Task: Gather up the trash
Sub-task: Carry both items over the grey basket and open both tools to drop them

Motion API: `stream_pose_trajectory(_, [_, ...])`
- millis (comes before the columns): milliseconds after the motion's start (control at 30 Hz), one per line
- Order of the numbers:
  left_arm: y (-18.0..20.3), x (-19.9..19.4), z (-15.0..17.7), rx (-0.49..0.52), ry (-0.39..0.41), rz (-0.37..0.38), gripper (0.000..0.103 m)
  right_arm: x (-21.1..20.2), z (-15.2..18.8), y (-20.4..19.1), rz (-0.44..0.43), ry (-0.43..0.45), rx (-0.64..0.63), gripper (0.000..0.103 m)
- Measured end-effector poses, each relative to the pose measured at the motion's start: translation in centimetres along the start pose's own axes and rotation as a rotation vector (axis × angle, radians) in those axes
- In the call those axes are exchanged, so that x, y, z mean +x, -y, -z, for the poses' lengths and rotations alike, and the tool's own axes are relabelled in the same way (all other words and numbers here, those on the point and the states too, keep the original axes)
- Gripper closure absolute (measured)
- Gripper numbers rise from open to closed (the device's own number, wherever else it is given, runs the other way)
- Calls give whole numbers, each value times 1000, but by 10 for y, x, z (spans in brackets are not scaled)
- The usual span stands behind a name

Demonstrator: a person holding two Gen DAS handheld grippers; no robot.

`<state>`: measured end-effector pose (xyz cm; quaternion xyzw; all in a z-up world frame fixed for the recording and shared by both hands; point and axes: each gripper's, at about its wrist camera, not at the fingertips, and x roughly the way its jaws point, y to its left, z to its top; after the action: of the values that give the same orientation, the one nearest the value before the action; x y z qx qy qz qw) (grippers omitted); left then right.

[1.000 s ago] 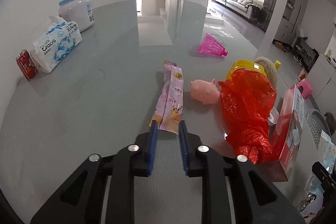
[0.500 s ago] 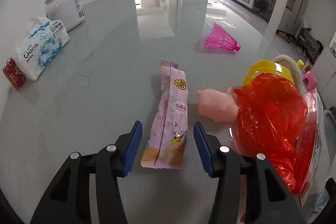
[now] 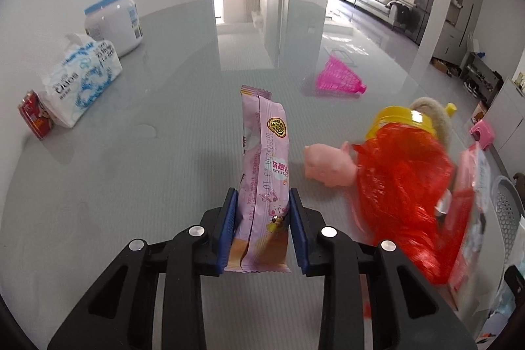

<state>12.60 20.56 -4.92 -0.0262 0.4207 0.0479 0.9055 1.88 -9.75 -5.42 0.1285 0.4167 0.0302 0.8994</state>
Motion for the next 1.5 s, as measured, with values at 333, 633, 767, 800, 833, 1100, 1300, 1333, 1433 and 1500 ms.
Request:
stream_pose_trajectory(333, [80,-83,8,124,115,188,73,-42,-4,59,65,74,65,50])
stream_pose_trajectory(633, [214,-104,34,299,82,450,73,-82,3,133,175,133,148,50])
stream_pose_trajectory(767, [267,-100,51,368,42,518,73,-88,9,163,215,140,176,50])
stream_pose_trajectory(800, [277,-99,55,382,35,524,73,-88,11,169,218,140,186,50])
stream_pose_trajectory(833, [287,-97,60,395,25,526,73,-87,12,174,216,139,194,50])
stream_pose_trajectory(1100, [338,-68,82,467,-53,509,73,-71,21,204,179,94,217,50])
stream_pose_trajectory(1300, [358,-46,83,482,-87,489,72,-54,13,209,132,61,210,50])
stream_pose_trajectory(1333, [358,-43,82,483,-92,485,72,-52,11,211,125,57,209,50])
stream_pose_trajectory(1433, [361,-38,83,492,-102,474,72,-48,7,211,117,50,201,50])
stream_pose_trajectory(1500, [364,-38,83,499,-102,472,72,-45,6,214,112,46,198,50])
